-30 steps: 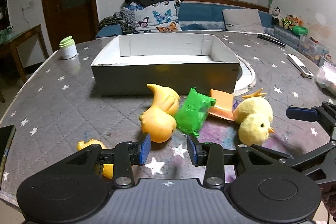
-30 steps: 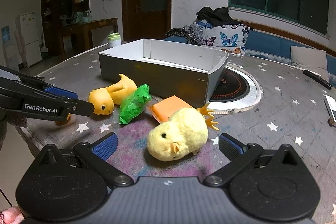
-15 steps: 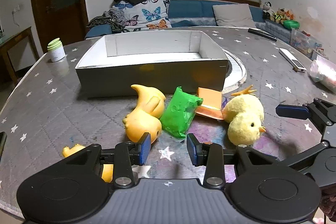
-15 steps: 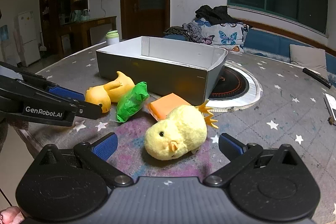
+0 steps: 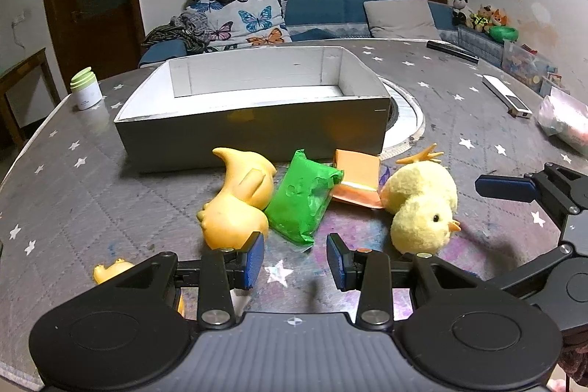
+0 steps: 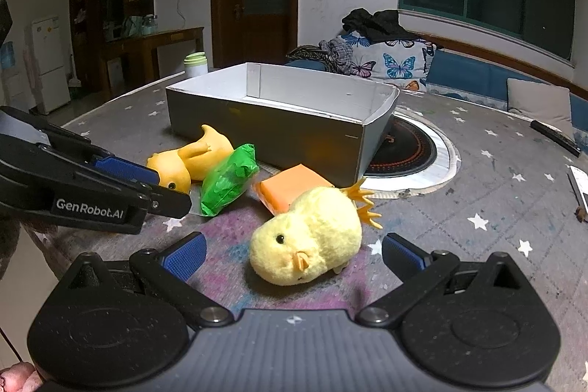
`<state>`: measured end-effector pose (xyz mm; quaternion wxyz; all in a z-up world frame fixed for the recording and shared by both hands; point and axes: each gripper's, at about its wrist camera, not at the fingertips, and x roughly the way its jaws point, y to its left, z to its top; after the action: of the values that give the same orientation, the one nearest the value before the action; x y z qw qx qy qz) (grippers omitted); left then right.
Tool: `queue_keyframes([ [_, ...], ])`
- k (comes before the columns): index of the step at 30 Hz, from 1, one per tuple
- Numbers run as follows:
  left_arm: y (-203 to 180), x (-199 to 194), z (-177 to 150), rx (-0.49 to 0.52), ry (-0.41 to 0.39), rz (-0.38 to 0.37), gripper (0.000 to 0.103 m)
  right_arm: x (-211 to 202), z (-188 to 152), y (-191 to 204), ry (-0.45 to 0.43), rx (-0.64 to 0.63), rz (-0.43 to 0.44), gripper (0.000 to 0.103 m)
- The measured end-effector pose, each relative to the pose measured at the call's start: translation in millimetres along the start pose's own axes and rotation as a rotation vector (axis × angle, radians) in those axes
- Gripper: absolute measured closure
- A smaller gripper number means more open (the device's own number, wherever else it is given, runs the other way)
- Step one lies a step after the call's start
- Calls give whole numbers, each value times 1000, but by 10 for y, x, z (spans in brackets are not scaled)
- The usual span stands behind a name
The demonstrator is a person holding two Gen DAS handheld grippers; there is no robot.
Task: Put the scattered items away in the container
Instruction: 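Move the left tool toward the yellow plush chick beside the box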
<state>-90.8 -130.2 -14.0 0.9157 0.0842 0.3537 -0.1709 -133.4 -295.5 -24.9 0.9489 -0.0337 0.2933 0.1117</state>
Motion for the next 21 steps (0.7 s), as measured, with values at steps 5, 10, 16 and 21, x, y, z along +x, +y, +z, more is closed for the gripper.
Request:
queue_keyframes([
  [5, -29, 21, 17, 7, 2, -7, 63, 19, -3, -2, 6, 3, -1, 1],
  [10, -67, 51, 35, 17, 7, -15, 63, 34, -21, -18, 13, 7, 1, 4],
  [16, -97, 84, 62, 24, 11, -26, 63, 52, -34, -32, 19, 5, 6, 4],
  [21, -99, 110, 86, 16, 21, -48, 63, 74, -40, -26, 24, -2, 12, 4],
])
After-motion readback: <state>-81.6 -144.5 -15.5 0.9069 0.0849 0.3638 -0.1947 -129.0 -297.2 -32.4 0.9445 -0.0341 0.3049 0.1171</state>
